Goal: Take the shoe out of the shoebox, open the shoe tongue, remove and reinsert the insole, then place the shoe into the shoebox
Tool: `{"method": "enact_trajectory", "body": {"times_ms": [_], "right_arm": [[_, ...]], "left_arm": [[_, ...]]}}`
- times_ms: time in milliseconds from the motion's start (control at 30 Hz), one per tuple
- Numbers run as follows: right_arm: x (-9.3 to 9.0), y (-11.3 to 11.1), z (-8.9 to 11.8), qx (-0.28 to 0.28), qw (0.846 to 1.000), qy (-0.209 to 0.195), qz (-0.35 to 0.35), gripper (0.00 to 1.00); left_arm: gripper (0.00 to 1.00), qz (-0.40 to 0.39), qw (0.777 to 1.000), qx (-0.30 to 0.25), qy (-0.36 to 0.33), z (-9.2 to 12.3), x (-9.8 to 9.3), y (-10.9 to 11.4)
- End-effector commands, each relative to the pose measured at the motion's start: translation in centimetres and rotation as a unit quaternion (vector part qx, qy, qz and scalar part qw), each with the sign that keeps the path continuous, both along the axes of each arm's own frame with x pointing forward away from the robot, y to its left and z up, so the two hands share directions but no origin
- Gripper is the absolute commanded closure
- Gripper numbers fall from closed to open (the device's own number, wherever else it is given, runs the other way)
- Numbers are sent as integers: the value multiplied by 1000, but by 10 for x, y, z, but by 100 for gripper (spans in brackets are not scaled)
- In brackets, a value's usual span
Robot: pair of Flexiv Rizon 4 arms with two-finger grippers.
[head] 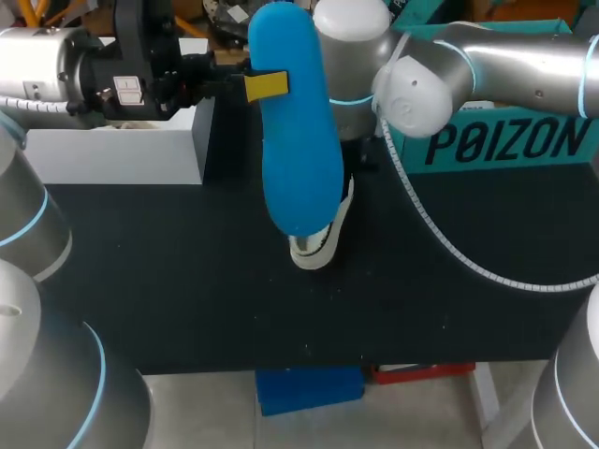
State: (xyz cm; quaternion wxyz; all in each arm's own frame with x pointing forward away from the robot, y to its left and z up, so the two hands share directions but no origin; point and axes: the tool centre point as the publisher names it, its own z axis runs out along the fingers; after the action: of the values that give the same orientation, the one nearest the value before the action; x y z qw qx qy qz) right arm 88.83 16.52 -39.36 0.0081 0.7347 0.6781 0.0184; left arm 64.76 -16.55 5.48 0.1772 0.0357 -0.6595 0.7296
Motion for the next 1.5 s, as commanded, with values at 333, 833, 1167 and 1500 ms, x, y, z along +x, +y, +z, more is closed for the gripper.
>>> {"method": "enact_trajectory", "body": {"times_ms": [333, 833, 1167, 1500], "right_arm": [[1, -4, -5, -36, 999, -10, 33, 0], [-14, -9, 86, 315, 941, -113, 41, 0], [-14, -9, 86, 315, 941, -113, 41, 0], [-31, -20, 95, 373, 918, -136, 13, 0]], "left_arm": [[100, 2, 1000, 0, 0, -1, -1, -1], [100, 2, 1000, 0, 0, -1, -1, -1], [100, 2, 1000, 0, 0, -1, -1, -1], [100, 2, 1000, 0, 0, -1, -1, -1]]}}
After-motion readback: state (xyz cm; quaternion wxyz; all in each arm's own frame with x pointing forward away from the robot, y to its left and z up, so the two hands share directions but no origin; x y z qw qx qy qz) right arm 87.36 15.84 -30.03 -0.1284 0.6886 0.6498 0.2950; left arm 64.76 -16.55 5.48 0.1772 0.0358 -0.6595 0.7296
